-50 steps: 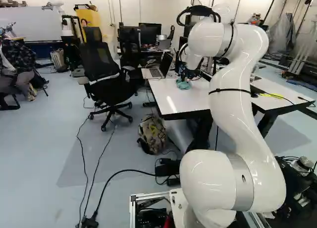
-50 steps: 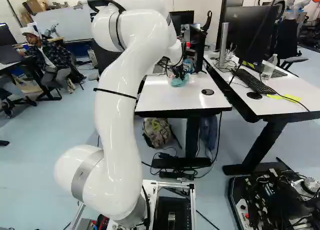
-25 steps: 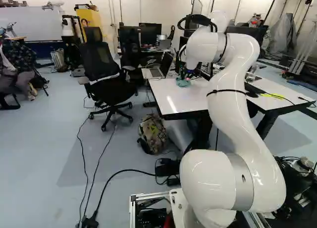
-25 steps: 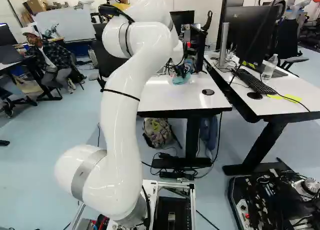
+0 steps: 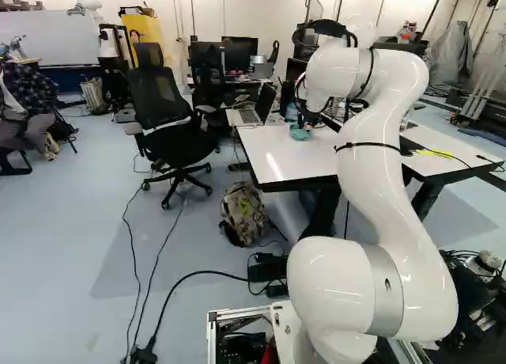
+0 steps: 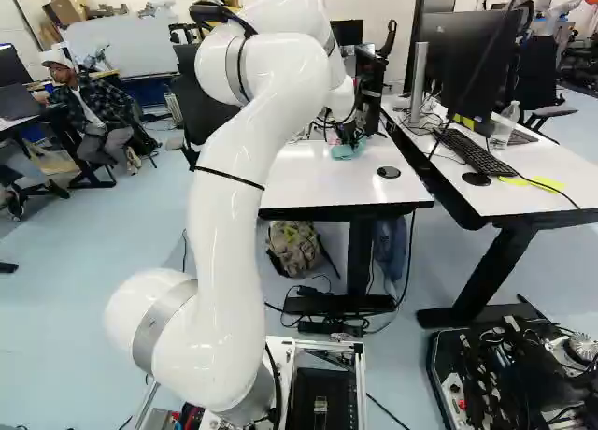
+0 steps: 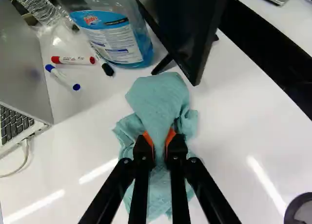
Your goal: Clean the table with the green towel
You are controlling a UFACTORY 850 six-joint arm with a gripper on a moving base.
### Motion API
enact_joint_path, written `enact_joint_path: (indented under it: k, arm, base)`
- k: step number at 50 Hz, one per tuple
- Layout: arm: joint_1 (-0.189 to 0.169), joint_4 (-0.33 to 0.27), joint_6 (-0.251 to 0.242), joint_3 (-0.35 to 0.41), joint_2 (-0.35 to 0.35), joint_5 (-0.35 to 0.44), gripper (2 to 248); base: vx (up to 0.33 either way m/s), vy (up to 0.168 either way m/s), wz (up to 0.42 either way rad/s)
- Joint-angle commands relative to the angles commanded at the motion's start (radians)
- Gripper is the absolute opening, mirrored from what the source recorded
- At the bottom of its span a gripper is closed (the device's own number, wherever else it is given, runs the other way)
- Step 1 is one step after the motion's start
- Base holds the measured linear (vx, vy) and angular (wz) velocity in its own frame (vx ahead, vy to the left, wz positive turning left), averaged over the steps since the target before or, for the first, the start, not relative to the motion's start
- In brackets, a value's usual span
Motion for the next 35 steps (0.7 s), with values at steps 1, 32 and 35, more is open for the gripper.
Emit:
enact_joint_path:
  k: [1,32,35]
  arm:
    - [-0.001,0.0,0.0,0.006,0.004,0.0,46]
    - [-0.022,0.0,0.0,0.193,0.134,0.0,46]
    - [-0.023,0.0,0.0,0.211,0.146,0.0,46]
  base:
    - [0.0,0.0,0.0]
    - [0.0,0.0,0.0]
    - [0.0,0.0,0.0]
